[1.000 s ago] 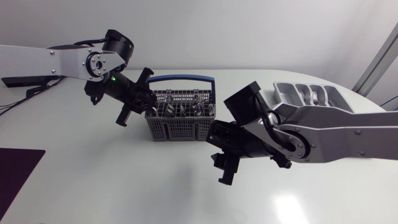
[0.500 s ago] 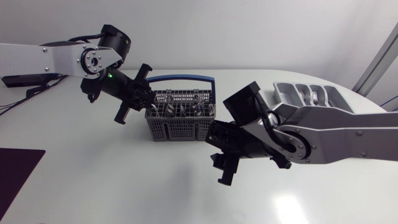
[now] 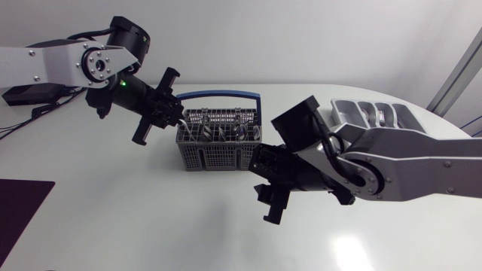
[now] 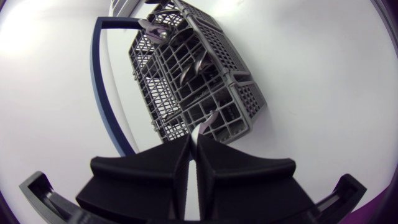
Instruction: Unload the cutlery basket into the drawer organizer.
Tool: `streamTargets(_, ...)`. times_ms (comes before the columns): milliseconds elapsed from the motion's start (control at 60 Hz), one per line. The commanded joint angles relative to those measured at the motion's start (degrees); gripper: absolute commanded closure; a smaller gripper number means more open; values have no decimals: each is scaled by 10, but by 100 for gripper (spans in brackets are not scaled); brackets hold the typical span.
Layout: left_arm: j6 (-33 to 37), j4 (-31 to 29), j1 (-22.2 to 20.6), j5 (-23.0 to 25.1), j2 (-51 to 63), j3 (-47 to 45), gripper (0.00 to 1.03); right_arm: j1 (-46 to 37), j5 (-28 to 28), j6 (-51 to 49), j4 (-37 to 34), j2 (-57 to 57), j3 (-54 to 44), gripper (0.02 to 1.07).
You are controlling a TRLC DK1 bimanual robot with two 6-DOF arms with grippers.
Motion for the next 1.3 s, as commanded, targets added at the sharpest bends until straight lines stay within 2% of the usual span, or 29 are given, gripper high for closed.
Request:
streamTargets(0,19,-3,1,6,-22,11,99,6,5,14,-1,-12,-15,50)
streamTargets(400,19,-5,3,1,-77,-30,99,21,19,24,-8,-27,-23,50)
streamTargets(933,17,-16,27,-6,-164,-81,99,46,39,41,-10,-42,-26,50)
streamTargets(1100,-48,-31,29,-14,-200,-83,99,46,41,45,-11,-62,-35,50)
streamTargets(1183,-108,-45,26,-16,-207,-83,99,46,41,50,-9,-71,-41,50)
streamTargets(1283,-193,-90,6,-18,-214,-87,99,46,40,59,-6,-82,-50,50)
